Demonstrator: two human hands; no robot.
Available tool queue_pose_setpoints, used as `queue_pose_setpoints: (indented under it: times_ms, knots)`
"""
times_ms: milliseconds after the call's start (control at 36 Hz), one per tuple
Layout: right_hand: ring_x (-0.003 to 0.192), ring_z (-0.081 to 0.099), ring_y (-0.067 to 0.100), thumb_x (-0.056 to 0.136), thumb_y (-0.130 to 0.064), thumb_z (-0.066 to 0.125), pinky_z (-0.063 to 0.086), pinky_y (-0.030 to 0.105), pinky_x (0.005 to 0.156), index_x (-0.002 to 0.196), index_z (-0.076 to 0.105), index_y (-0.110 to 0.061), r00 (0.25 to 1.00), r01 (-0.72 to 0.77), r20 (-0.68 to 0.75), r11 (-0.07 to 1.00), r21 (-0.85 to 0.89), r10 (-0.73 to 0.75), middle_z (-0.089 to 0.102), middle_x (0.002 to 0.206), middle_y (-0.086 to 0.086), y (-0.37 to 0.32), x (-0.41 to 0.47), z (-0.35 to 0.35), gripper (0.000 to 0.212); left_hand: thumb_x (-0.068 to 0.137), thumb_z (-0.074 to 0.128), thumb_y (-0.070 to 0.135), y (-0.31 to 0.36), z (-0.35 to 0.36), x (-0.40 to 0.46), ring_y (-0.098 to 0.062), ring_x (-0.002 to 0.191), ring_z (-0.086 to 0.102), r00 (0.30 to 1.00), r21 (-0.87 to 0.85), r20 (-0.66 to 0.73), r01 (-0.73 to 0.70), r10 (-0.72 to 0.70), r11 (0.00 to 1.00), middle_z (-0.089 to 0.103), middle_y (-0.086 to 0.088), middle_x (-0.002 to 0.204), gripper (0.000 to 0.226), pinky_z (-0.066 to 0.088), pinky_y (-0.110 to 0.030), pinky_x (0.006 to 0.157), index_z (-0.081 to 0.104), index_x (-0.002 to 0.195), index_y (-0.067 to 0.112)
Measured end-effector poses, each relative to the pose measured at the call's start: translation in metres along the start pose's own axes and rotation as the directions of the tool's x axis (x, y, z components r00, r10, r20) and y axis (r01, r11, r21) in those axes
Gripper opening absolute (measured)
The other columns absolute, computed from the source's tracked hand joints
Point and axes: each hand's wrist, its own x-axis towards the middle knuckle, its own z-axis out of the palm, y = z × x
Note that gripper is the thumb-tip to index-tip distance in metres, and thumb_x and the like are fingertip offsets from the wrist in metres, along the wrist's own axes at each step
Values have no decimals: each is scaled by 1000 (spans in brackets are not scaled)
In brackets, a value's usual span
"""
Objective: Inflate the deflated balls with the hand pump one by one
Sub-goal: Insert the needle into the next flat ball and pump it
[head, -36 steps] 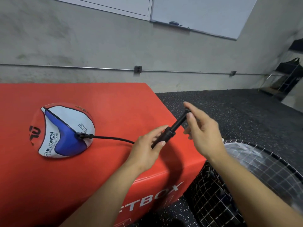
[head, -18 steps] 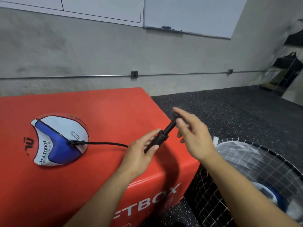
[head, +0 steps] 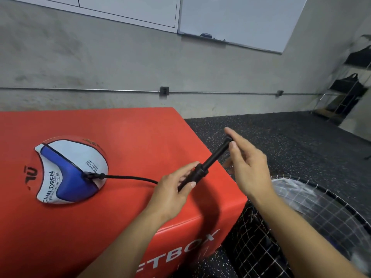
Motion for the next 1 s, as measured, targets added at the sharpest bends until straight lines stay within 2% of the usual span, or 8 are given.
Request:
queue_pose_setpoints:
  times_ms: [111,222,389,472,583,806,917,1000]
  knots:
    - [63,71,14,109,-15,51,58,31,60,141,62,-38,989,2,146,1000,-23,2,70,117,-8,8,-3,13,41,98,67,9,-2,-1,3,8,119,63,1000,-10,-29,-8,8,1000,70,22,125,63,48,-19,105,56,138,57]
    - [64,73,15,108,-14,53,55,21,63,141,62,-38,965,12,263,999,-51,2,68,128,-15,14,-8,23,42,98,68,5,0,-1,4,12,115,62,998,-31,-62,-5,3,1000,67,24,122,67,45,-8,97,53,132,60]
    - [68,72,16,108,-15,53,54,22,70,141,61,-42,951,28,308,999,-42,-14,65,128,-19,17,-15,34,43,98,68,1,2,-1,3,9,117,63,996,-81,-84,9,-16,997,68,22,125,65,44,-8,97,54,133,53]
    - [79,72,13,108,-21,53,57,32,79,142,61,-41,957,73,285,995,-64,-51,61,128,-21,19,-16,33,41,98,67,-2,6,-1,1,13,115,63,997,-92,-79,5,-12,996,70,30,118,63,43,-5,94,54,131,50]
    - [70,70,16,107,-20,55,56,32,72,140,62,-37,972,74,225,997,-27,-66,61,118,-15,11,-10,27,38,98,66,-3,10,-3,-2,16,115,61,998,-70,-59,7,-11,998,65,46,112,62,42,-4,94,54,131,49]
    - [63,60,10,111,-18,48,51,26,55,142,62,-24,989,63,-144,990,124,-45,63,109,18,-7,13,-8,34,98,65,-2,15,0,-6,12,118,62,999,-54,-22,-28,27,998,68,23,124,65,40,-3,97,56,135,51]
    - [69,57,9,111,-19,47,52,30,58,144,60,-27,974,44,-227,983,181,-2,61,112,3,-11,16,-13,36,98,66,1,13,0,-4,9,119,62,999,-38,-12,-33,32,999,69,29,125,66,42,-7,101,55,137,53]
    - [71,64,15,112,-21,45,54,30,61,142,62,-26,970,70,-240,993,100,-44,61,116,4,-13,18,-5,35,98,66,2,11,-3,-3,7,119,63,999,-40,-17,-30,30,999,68,33,124,67,42,-9,102,55,136,56]
